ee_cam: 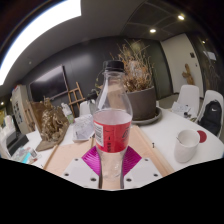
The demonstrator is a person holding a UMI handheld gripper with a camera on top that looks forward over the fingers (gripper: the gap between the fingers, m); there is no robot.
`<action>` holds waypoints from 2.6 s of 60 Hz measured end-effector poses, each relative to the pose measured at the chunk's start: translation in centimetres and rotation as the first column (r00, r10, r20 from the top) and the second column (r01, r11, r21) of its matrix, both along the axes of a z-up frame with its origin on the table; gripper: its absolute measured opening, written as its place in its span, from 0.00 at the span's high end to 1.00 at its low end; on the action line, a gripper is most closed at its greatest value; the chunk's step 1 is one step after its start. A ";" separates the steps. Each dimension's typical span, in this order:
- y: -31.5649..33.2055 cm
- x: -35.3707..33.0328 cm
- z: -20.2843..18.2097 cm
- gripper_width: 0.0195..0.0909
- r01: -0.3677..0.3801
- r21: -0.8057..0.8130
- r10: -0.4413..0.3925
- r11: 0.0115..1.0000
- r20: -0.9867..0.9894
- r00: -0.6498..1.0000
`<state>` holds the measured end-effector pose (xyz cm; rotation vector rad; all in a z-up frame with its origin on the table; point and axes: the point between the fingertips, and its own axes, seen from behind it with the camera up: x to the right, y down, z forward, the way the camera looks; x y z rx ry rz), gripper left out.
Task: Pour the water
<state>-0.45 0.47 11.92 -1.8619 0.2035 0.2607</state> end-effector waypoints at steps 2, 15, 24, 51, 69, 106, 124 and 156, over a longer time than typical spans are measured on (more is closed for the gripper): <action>-0.1 0.1 1.1 0.95 0.000 -0.001 0.000 1.000 -0.088 0.996; -0.1 1.4 6.3 0.96 -0.009 -0.060 -0.039 0.998 -0.739 0.673; 0.3 3.7 7.1 0.95 -0.021 -0.109 -0.098 0.994 -0.952 0.291; 0.6 6.8 7.6 0.95 -0.057 -0.117 -0.127 0.991 -0.966 -0.224; -0.1 6.0 8.8 0.95 -0.093 -0.115 -0.113 0.989 -0.993 0.031; 1.8 32.3 9.6 0.95 0.137 0.044 -0.141 0.990 0.143 0.980; 3.7 37.4 -2.3 0.95 0.095 -0.050 -0.079 0.994 0.262 0.962; 2.0 38.3 -8.0 0.19 0.127 -0.157 -0.082 0.979 0.267 0.960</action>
